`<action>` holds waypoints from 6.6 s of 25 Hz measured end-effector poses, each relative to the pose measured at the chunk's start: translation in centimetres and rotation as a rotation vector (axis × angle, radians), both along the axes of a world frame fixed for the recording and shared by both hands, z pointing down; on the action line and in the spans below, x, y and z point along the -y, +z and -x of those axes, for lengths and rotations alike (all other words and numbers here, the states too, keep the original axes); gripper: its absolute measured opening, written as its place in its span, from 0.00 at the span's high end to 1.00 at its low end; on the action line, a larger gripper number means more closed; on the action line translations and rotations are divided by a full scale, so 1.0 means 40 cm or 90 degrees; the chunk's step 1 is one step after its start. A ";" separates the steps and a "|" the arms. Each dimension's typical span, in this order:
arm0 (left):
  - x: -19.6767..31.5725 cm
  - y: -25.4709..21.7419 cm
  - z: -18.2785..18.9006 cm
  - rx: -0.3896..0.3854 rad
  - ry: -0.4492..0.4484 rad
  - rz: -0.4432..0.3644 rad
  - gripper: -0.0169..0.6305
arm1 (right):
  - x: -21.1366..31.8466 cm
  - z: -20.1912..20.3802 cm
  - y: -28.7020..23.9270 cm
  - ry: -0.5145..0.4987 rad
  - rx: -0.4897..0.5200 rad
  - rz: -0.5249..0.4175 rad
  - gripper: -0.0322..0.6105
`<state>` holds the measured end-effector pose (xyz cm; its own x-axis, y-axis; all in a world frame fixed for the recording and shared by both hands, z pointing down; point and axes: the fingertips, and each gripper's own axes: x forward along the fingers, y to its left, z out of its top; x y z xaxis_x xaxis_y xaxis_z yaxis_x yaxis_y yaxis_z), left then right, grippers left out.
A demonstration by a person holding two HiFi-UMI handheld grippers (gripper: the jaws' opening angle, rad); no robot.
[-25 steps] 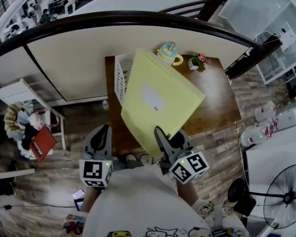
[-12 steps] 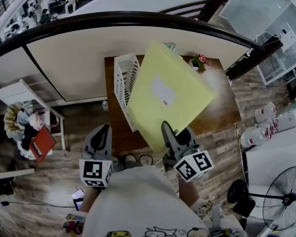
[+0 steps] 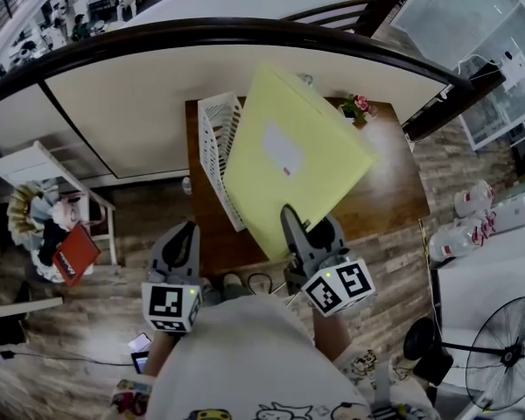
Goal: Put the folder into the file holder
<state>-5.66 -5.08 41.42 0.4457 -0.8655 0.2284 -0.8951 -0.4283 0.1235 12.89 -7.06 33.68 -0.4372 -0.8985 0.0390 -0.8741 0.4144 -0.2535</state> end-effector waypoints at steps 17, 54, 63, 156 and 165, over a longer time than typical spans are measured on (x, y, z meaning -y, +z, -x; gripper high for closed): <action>0.035 0.001 0.008 0.005 -0.007 0.004 0.95 | 0.089 0.044 -0.029 -0.023 -0.028 -0.047 0.68; 0.068 0.054 0.081 0.017 -0.050 0.050 0.95 | 0.165 0.122 0.071 0.003 -0.055 -0.154 0.68; 0.062 0.082 0.087 0.027 -0.052 0.063 0.95 | 0.171 0.123 0.113 0.006 -0.047 -0.159 0.68; 0.017 0.109 0.014 0.002 -0.030 0.060 0.95 | 0.096 0.136 0.403 -0.095 -0.195 0.114 0.58; -0.004 0.055 0.014 0.006 -0.033 0.028 0.95 | 0.062 0.106 0.330 -0.082 -0.181 0.094 0.58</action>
